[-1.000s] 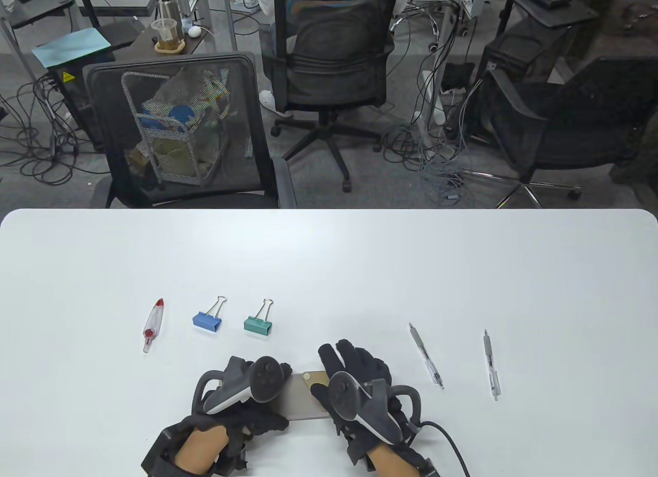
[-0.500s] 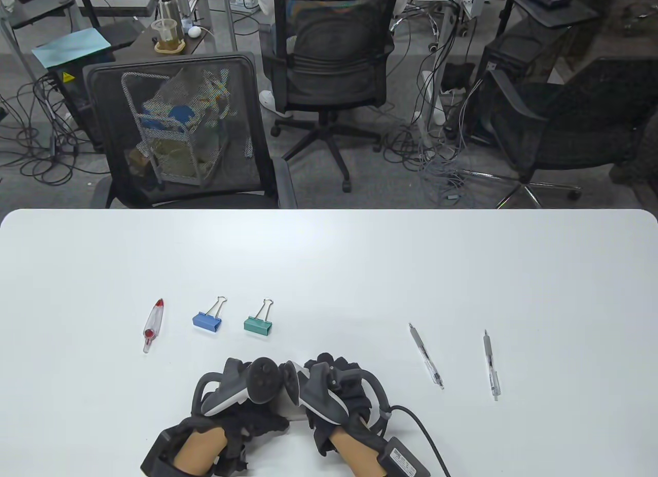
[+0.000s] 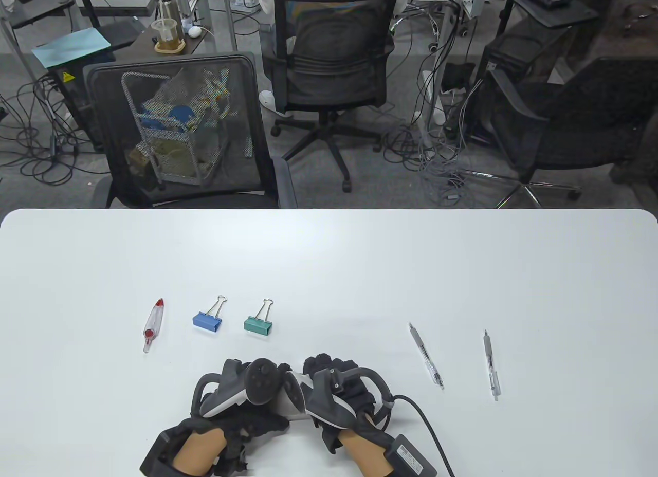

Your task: Pack snap-button pull-out pencil case

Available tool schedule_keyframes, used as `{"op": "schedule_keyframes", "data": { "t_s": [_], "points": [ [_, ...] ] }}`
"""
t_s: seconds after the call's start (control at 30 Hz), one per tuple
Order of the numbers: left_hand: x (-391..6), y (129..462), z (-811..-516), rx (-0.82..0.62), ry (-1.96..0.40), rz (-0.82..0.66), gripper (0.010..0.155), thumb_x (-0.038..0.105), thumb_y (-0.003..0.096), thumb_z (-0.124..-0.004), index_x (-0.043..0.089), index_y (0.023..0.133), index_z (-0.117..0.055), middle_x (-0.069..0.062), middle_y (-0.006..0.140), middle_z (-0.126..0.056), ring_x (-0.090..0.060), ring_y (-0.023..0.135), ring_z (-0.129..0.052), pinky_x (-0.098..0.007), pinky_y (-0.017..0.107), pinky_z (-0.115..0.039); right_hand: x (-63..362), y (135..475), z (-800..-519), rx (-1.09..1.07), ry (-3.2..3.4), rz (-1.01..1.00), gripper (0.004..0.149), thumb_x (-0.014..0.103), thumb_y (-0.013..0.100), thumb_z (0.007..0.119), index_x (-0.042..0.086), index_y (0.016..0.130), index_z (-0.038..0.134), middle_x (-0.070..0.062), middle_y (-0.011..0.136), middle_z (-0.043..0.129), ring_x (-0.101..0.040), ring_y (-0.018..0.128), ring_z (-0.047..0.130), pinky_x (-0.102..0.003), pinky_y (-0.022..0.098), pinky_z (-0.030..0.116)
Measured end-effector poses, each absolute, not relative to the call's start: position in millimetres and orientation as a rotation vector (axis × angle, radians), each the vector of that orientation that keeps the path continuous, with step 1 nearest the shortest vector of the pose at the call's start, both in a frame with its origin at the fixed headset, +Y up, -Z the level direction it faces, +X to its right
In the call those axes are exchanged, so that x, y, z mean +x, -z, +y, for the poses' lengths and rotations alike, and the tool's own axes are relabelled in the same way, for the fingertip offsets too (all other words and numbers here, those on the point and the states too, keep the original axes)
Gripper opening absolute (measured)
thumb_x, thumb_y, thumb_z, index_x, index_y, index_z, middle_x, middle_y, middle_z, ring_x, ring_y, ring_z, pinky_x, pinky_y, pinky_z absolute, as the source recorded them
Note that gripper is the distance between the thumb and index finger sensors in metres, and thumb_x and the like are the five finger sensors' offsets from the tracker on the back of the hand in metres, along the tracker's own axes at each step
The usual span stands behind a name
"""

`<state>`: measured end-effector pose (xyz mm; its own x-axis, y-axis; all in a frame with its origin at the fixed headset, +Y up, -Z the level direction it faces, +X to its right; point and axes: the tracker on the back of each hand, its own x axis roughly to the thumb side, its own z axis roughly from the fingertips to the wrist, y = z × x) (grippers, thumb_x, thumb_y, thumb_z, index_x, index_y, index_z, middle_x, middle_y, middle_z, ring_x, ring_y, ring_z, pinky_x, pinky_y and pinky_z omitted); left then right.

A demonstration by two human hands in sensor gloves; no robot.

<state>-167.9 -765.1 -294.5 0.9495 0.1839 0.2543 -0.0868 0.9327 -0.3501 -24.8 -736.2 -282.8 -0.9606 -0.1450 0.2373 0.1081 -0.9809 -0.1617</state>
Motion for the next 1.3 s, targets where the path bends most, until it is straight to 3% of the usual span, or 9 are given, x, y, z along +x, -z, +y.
{"op": "schedule_keyframes", "data": {
  "t_s": [0.17, 0.2, 0.37, 0.47, 0.73, 1.13, 1.2, 1.3],
  "points": [
    [-168, 294, -765, -0.345, -0.14, -0.286, 0.098, 0.059, 0.0252, -0.095, 0.037, 0.11, -0.052, 0.004, 0.115, -0.056, -0.029, 0.109, -0.064, -0.063, 0.084, -0.037, 7, 281, -727, -0.089, 3.219, 0.124, 0.048, 0.049, 0.04, 0.082, 0.031, 0.084, 0.08, 0.011, 0.068, 0.099, 0.0, 0.044, 0.107, -0.023, 0.038, 0.095],
    [-168, 294, -765, -0.346, -0.141, -0.286, 0.098, 0.059, 0.0252, -0.095, 0.037, 0.11, -0.052, 0.004, 0.115, -0.056, -0.029, 0.109, -0.064, -0.063, 0.084, -0.037, 39, 293, -735, -0.022, 3.284, 0.099, 0.048, 0.048, 0.039, 0.083, 0.03, 0.084, 0.081, 0.011, 0.066, 0.1, 0.001, 0.041, 0.107, -0.022, 0.036, 0.095],
    [-168, 294, -766, -0.343, -0.137, -0.285, 0.098, 0.059, 0.0253, -0.095, 0.038, 0.11, -0.051, 0.005, 0.115, -0.056, -0.029, 0.109, -0.064, -0.063, 0.084, -0.037, 75, 295, -759, 0.143, 3.549, -0.051, 0.046, 0.047, 0.039, 0.083, 0.029, 0.082, 0.082, 0.011, 0.061, 0.101, 0.002, 0.036, 0.106, -0.021, 0.032, 0.094],
    [-168, 293, -766, -0.336, -0.131, -0.288, 0.098, 0.059, 0.0255, -0.095, 0.038, 0.11, -0.051, 0.005, 0.116, -0.055, -0.029, 0.11, -0.064, -0.063, 0.084, -0.037, 85, 299, -763, 0.169, 3.659, -0.157, 0.045, 0.045, 0.039, 0.084, 0.028, 0.081, 0.083, 0.01, 0.061, 0.101, 0.0, 0.036, 0.106, -0.023, 0.032, 0.094],
    [-179, 295, -765, -0.339, -0.13, -0.288, 0.098, 0.059, 0.0244, -0.096, 0.04, 0.109, -0.051, 0.007, 0.116, -0.056, -0.026, 0.11, -0.065, -0.063, 0.085, -0.036, 95, 298, -759, 0.165, 3.606, -0.087, 0.044, 0.046, 0.039, 0.083, 0.029, 0.08, 0.084, 0.011, 0.059, 0.101, 0.001, 0.036, 0.106, -0.022, 0.032, 0.094],
    [-279, 288, -765, -0.382, -0.185, -0.148, 0.097, 0.055, 0.0233, -0.099, 0.047, 0.108, -0.052, 0.014, 0.117, -0.054, -0.02, 0.114, -0.06, -0.063, 0.086, -0.034, 118, 302, -758, 0.241, 3.604, -0.088, 0.044, 0.046, 0.038, 0.083, 0.03, 0.08, 0.084, 0.012, 0.06, 0.101, 0.002, 0.036, 0.106, -0.022, 0.033, 0.094],
    [-287, 286, -768, -0.406, -0.235, -0.155, 0.097, 0.055, 0.0246, -0.099, 0.048, 0.108, -0.05, 0.016, 0.117, -0.051, -0.02, 0.115, -0.057, -0.062, 0.086, -0.034, 115, 301, -761, 0.228, 3.683, -0.22, 0.044, 0.045, 0.038, 0.084, 0.029, 0.08, 0.084, 0.011, 0.06, 0.101, 0.0, 0.037, 0.106, -0.023, 0.033, 0.093],
    [-286, 283, -767, -0.384, -0.212, -0.152, 0.096, 0.054, 0.025, -0.099, 0.047, 0.108, -0.051, 0.015, 0.118, -0.052, -0.02, 0.115, -0.057, -0.062, 0.086, -0.034, 107, 299, -756, 0.166, 3.58, -0.079, 0.045, 0.046, 0.038, 0.083, 0.03, 0.08, 0.083, 0.012, 0.06, 0.1, 0.001, 0.037, 0.106, -0.022, 0.034, 0.094]
  ]
}}
